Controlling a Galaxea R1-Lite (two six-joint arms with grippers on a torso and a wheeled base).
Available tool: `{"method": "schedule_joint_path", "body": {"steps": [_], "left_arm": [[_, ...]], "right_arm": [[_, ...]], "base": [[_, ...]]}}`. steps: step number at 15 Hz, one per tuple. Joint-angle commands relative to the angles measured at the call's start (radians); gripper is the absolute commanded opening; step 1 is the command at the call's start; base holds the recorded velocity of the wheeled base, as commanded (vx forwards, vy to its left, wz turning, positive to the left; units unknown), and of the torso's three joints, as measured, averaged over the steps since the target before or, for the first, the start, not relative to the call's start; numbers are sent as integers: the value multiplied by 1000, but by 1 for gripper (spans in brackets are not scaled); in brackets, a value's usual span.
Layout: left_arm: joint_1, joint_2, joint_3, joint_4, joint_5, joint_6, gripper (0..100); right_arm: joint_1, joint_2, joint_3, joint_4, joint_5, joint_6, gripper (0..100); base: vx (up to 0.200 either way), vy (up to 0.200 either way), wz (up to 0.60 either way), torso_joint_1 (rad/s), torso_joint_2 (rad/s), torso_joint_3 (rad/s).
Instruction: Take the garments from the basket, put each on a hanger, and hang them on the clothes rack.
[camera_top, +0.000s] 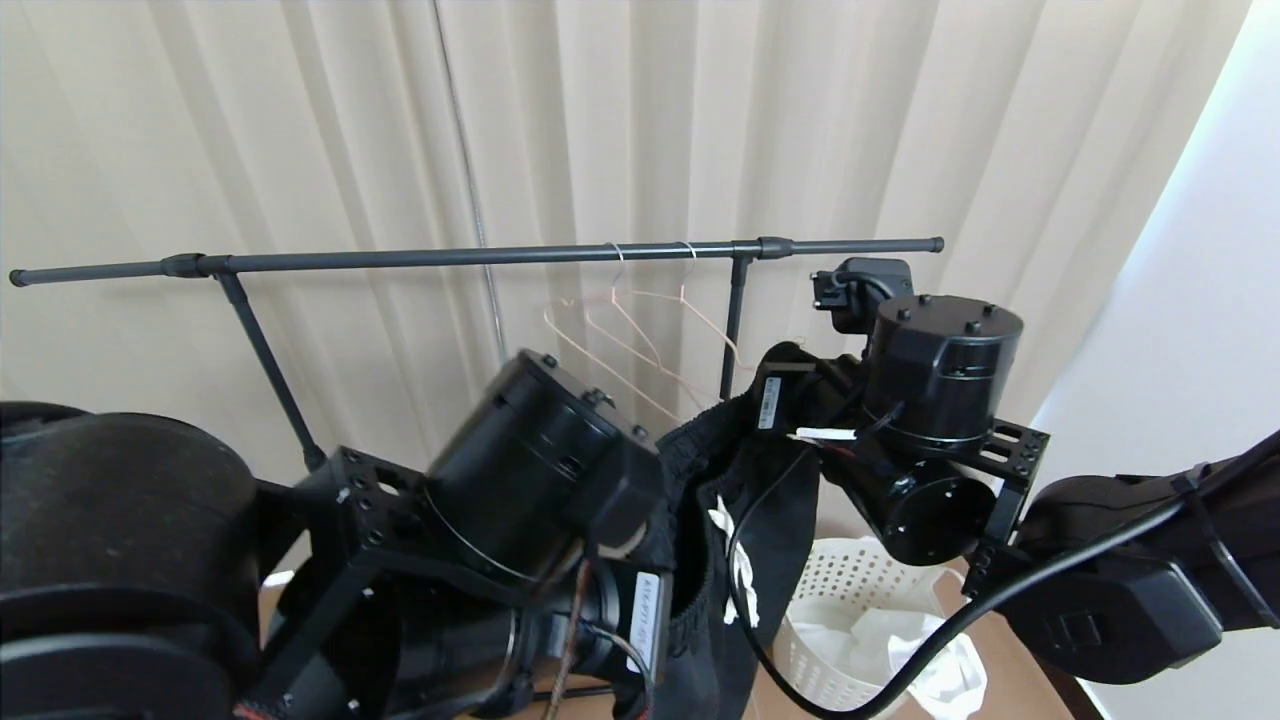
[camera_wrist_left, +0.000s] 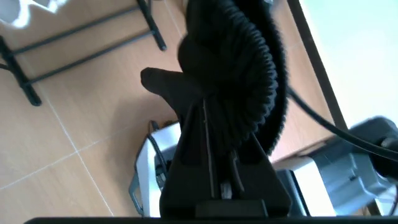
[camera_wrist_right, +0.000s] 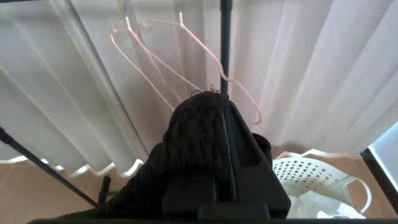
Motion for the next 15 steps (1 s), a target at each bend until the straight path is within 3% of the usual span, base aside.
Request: {"method": "schedule_joint_path", "body": {"steps": [1, 5, 9, 15], "left_arm": [[101, -55, 1, -3, 6, 48, 0], [211, -49, -76, -75, 17, 138, 0], [211, -41, -78, -126, 59, 152, 0], [217, -9, -62, -279, 137, 143, 0]], "right_arm": [[-31, -89, -4, 45, 7, -4, 0], [-48, -204, -8, 242, 34, -12, 0], [-42, -261, -13, 427, 34, -12, 0], [-43, -251, 12, 470, 34, -42, 0]], "base": [[0, 0, 0, 0, 0, 0], [0, 0, 0, 0, 0, 0], [0, 0, 0, 0, 0, 0], [0, 0, 0, 0, 0, 0]]}}
